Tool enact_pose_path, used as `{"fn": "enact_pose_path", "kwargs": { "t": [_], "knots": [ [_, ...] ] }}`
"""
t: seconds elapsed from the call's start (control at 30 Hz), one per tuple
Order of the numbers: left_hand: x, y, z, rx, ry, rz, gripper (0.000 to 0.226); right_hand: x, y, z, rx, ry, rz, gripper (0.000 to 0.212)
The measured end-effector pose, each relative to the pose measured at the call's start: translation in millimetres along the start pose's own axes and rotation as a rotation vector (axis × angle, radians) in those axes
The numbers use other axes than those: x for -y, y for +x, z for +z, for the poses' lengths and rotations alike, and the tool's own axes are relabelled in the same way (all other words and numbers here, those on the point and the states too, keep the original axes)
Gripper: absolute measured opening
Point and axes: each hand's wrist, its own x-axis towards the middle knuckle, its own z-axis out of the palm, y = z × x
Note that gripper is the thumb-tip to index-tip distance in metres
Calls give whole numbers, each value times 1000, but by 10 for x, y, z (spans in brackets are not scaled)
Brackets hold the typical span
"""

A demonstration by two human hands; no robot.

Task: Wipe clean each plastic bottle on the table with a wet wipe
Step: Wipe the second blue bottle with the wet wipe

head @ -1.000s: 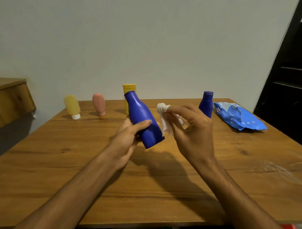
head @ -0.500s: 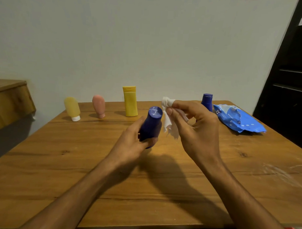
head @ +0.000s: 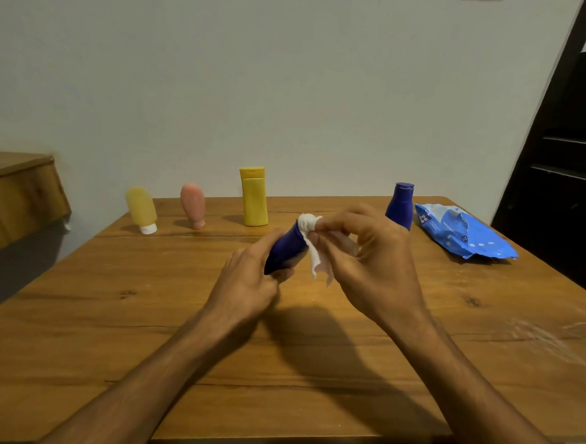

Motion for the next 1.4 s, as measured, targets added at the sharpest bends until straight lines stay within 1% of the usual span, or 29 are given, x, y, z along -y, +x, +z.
{"fn": "enact_pose_path", "kwargs": {
  "t": [0.07, 0.13, 0.2, 0.3, 0.4, 0.5, 0.57, 0.7, 0.77, 0.87, 0.97, 1.03, 1.1, 1.2, 1.27, 1.33, 1.4],
  "knots": [
    [-11, -26, -12, 15, 20, -5, 62, -1, -3, -3, 23, 6, -28, 16],
    [-36, -55, -16, 41, 72, 22, 66, -19, 11, -4, 1, -8, 1, 15],
    [-54, -53, -20, 44, 66, 22, 69, -28, 18, -2, -30, -17, 39, 15],
    [-51, -22, -34, 14, 55, -11, 67, 13, -8, 22, 13, 5, 11, 16],
    [-57, -34, -33, 30, 144, 7, 66, 28, -20, 47, 11, 27, -1, 15],
    [-65, -45, -17, 9, 111, 20, 68, -6, 7, 42, -39, 16, 59, 15],
    [-82, -46, -26, -13, 87, 13, 72, -5, 0, 46, -35, 8, 65, 15],
    [-95, -58, -37, -7, 229, 45, 61, 29, -32, 74, -8, 23, 0, 15],
    [-121, -80, -35, 6, 245, 66, 59, 13, -18, 66, -35, 23, 1, 15],
    [-137, -69, -29, 20, 136, 49, 66, -70, 15, 36, -105, -19, 26, 17],
    [-101, -21, -33, -16, 118, 75, 65, -135, 47, -20, -201, 31, 70, 16],
    [-80, -5, -32, -15, 103, 73, 66, -117, 72, -61, -230, 56, 69, 15],
    [-72, -5, -18, -17, 112, 65, 62, -55, 80, -88, -193, 62, 34, 15],
    [-72, -19, -23, -15, 132, 64, 61, 18, 49, -66, -25, 29, -3, 19],
    [-79, -36, -36, -9, 146, 69, 63, 42, 23, -33, 43, 10, -54, 20],
    [-89, -60, -35, -3, 202, 96, 58, 51, 9, -23, 41, 5, -97, 20],
    [-103, -71, -24, -2, 262, 125, 53, 41, 11, -34, 19, -9, -96, 21]
  ]
}}
